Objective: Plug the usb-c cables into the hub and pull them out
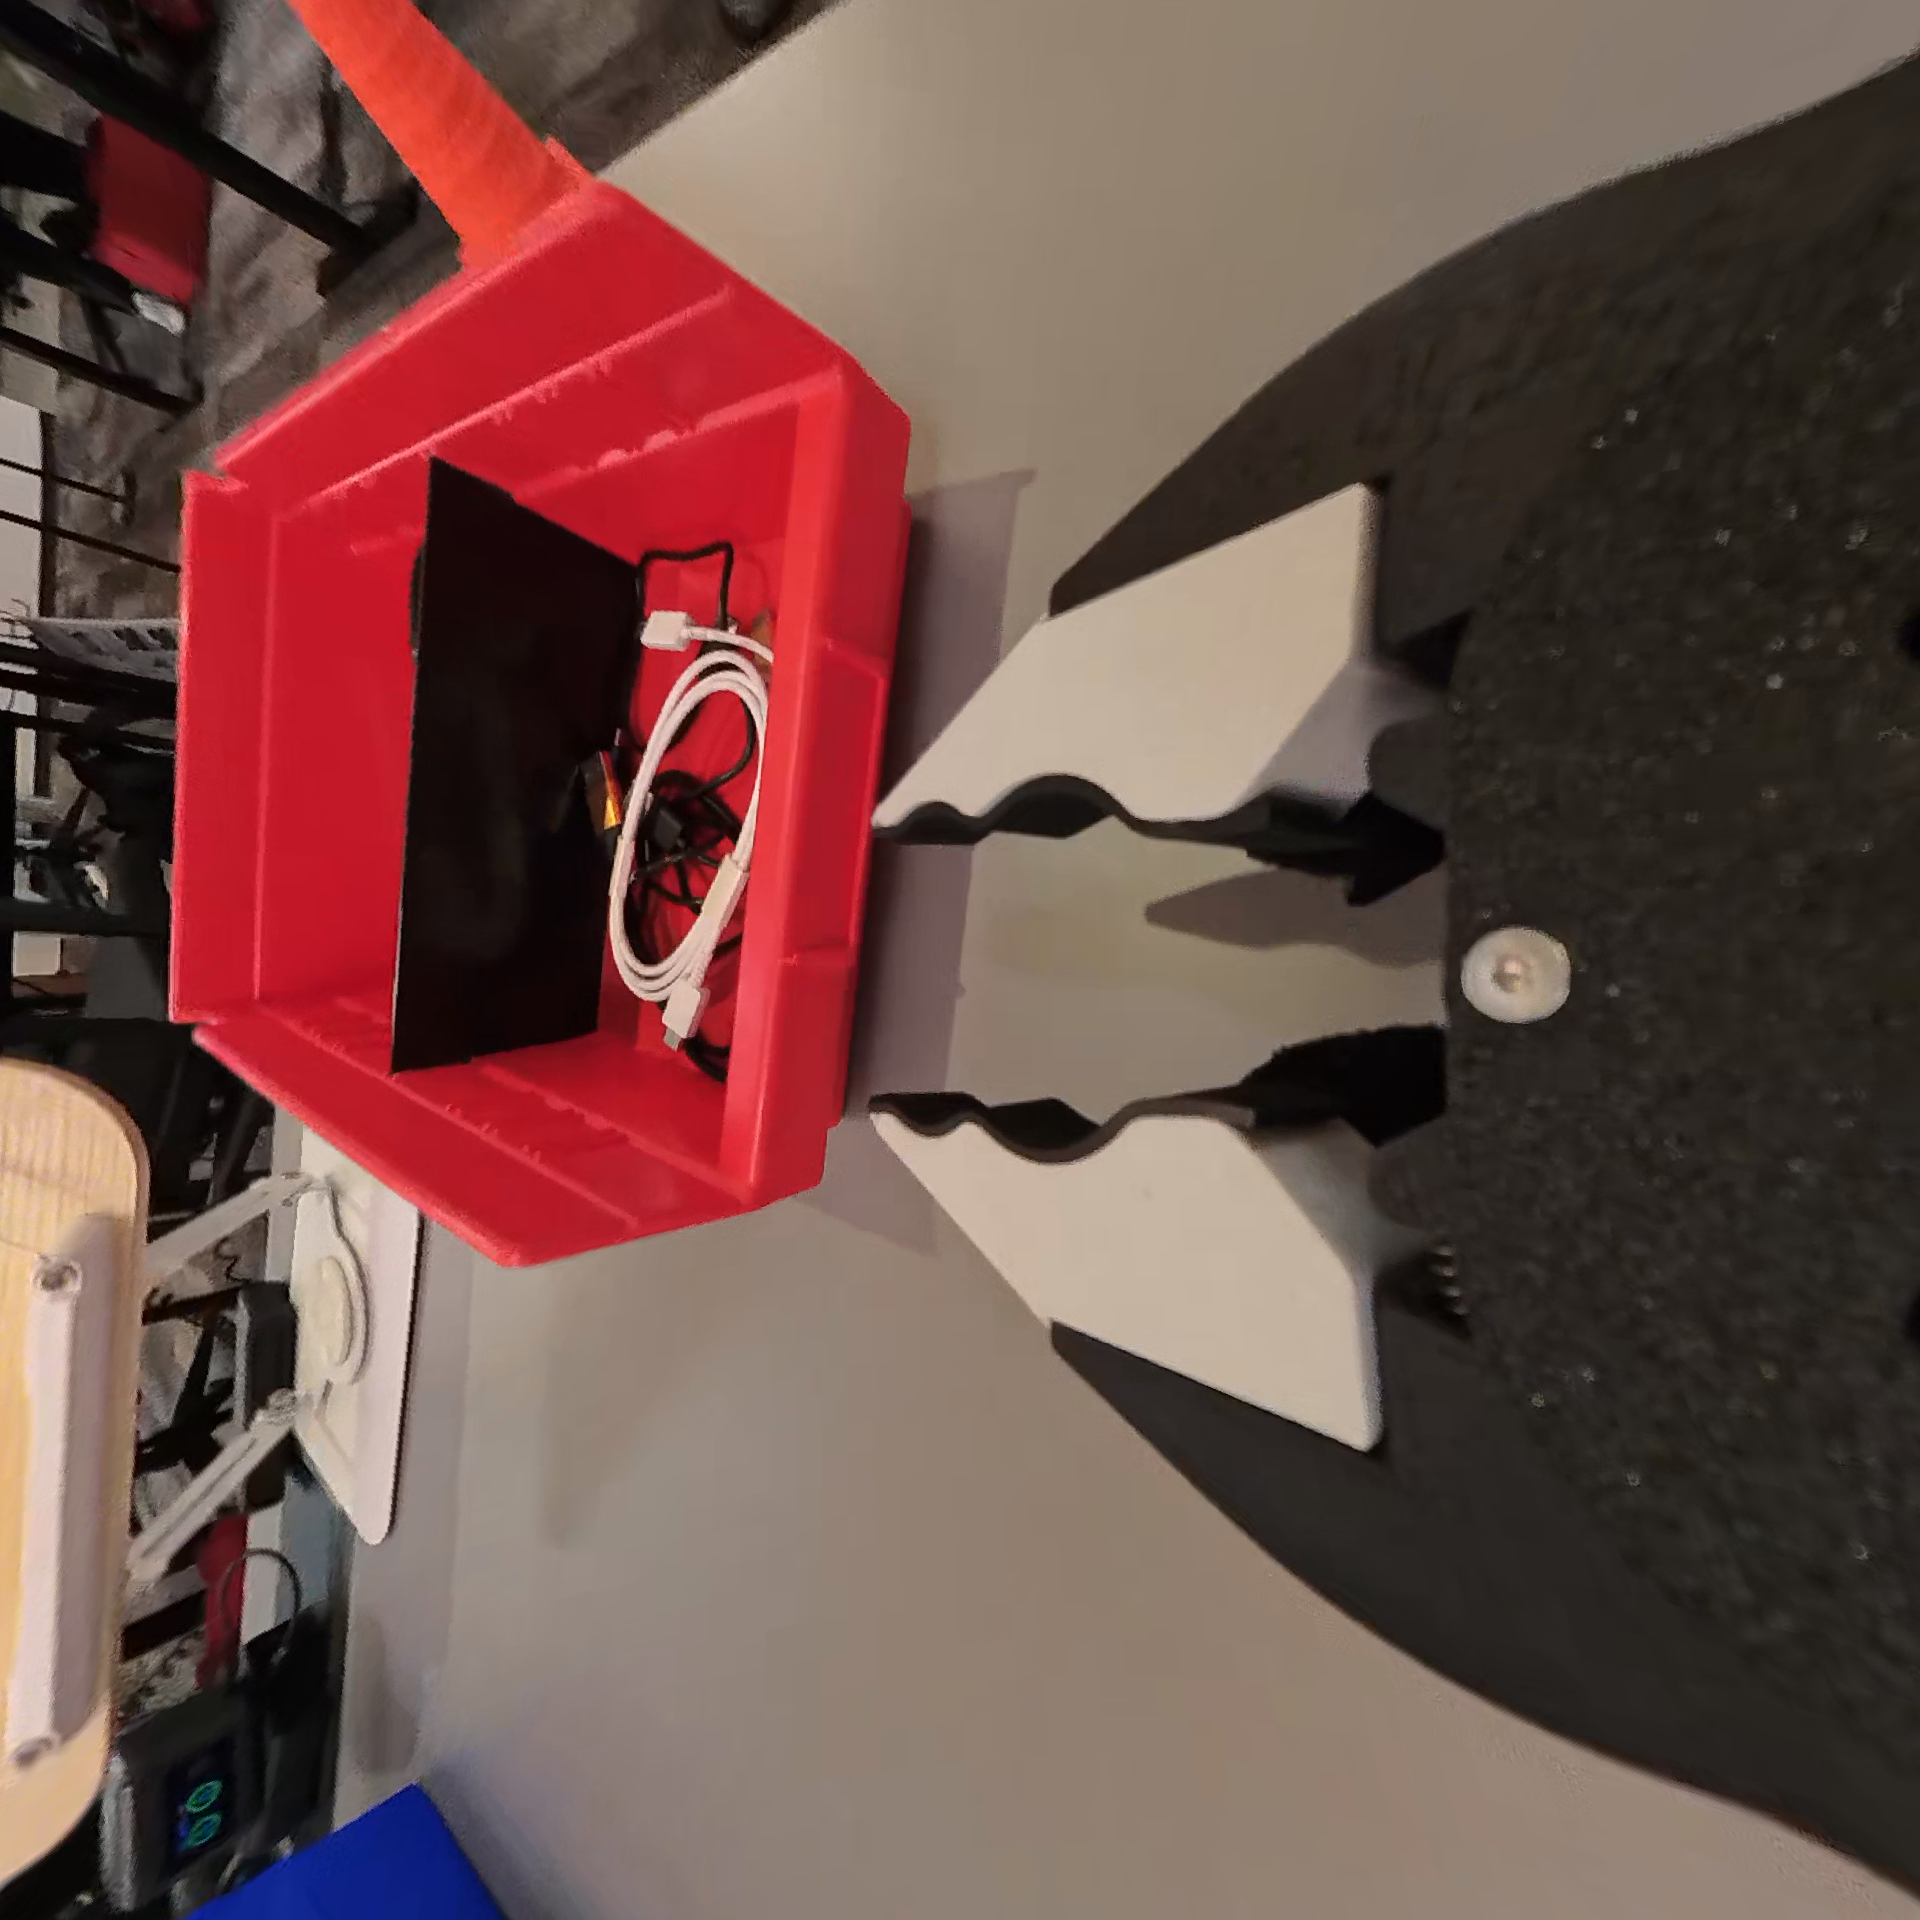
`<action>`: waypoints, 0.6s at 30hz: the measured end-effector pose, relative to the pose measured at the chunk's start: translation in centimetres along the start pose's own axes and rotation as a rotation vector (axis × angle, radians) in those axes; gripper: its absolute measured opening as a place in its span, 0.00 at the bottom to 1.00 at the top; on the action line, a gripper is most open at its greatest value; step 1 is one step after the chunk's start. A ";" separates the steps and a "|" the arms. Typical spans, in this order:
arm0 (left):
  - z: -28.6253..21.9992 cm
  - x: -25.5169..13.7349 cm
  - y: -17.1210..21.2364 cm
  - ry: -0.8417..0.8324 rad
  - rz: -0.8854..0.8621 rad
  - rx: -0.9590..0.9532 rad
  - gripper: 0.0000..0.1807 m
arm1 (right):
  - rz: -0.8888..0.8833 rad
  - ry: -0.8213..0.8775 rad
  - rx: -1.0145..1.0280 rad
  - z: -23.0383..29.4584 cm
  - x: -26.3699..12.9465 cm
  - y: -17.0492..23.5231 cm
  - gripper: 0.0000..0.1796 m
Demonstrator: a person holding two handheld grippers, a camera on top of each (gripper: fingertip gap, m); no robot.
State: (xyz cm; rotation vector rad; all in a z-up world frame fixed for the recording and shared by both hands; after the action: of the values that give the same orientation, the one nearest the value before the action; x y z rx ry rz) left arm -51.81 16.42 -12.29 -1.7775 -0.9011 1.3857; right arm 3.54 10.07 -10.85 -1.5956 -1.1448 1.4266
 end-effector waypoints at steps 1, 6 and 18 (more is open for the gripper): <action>-0.1 0.0 0.0 0.007 0.000 0.001 0.16 | -0.003 -0.005 -0.029 0.5 0.1 -0.2 0.27; -0.3 -0.7 0.4 0.027 -0.018 0.012 0.18 | -0.022 -0.088 -0.135 4.3 2.0 -1.3 0.34; -1.9 -3.0 1.9 -0.004 -0.060 0.113 0.25 | -0.076 -0.136 -0.044 6.8 8.2 -6.2 0.32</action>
State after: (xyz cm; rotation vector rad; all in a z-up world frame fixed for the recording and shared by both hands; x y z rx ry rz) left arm -50.29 12.67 -12.05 -1.6509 -0.8538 1.3753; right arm -4.18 19.56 -9.19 -1.4872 -1.3100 1.4875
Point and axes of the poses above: each gripper's, where its closed fingertips meet, x out along the fingers, y out of its underside, z = x × y across the jaws, the point moved 5 cm from there along -x, back along the fingers, and after that the axes turned 9 degrees about -x, right-handed, at the moved point
